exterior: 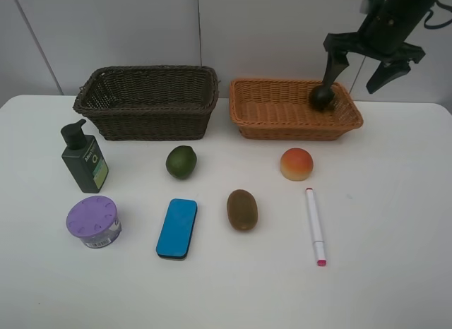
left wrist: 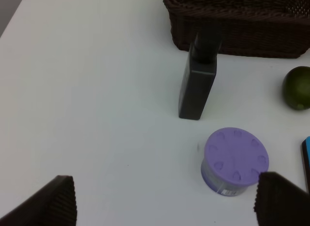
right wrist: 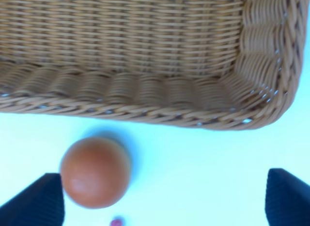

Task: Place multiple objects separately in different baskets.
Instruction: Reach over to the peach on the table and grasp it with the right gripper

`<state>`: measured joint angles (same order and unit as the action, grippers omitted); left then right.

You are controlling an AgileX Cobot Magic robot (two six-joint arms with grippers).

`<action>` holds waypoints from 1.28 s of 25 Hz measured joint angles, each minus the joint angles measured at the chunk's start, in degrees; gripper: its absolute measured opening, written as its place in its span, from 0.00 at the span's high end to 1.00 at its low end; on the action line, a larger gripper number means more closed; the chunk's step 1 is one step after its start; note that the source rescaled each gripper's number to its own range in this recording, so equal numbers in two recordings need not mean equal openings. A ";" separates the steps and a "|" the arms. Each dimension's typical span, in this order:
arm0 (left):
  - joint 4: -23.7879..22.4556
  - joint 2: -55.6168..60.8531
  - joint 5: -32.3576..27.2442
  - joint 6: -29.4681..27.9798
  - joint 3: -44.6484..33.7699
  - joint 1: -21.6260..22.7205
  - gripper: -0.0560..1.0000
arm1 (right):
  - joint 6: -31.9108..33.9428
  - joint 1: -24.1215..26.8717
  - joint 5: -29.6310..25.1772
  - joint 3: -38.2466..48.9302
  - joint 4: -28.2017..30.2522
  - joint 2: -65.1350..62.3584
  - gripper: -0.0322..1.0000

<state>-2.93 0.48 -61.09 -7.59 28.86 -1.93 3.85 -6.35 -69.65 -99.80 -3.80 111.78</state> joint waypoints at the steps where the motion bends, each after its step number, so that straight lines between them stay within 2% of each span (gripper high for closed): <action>1: 0.00 0.00 0.00 0.00 0.00 0.00 0.03 | 0.52 -1.00 -0.07 0.08 0.27 -0.34 0.00; 5: 0.00 0.00 0.00 0.00 0.00 0.00 0.03 | 2.65 -4.28 0.00 1.72 0.33 -0.77 0.00; 11: 0.00 0.00 0.00 0.00 0.00 0.00 0.03 | 9.80 -9.70 1.20 9.91 2.13 -0.77 0.00; 13: 0.00 0.00 0.00 0.00 0.00 0.00 0.03 | 11.72 -10.76 3.99 13.41 2.28 -0.77 0.00; 14: 0.00 0.00 0.00 0.00 0.00 0.00 0.03 | 13.48 -11.33 7.98 16.60 2.28 -0.77 0.00; 15: 0.00 0.00 0.00 0.00 0.00 0.00 0.03 | 13.92 -11.37 9.76 18.26 2.06 -0.77 0.00; 23: 0.00 0.00 0.00 0.00 0.00 0.00 0.03 | 14.31 -11.37 24.52 27.63 0.23 -0.65 0.00; 32: 0.00 0.00 0.00 0.00 0.00 0.00 0.03 | 14.25 -11.37 30.47 29.99 0.01 1.66 0.00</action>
<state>-2.93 0.48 -61.09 -7.59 28.86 -1.93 18.11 -17.73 -39.19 -69.82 -3.78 113.44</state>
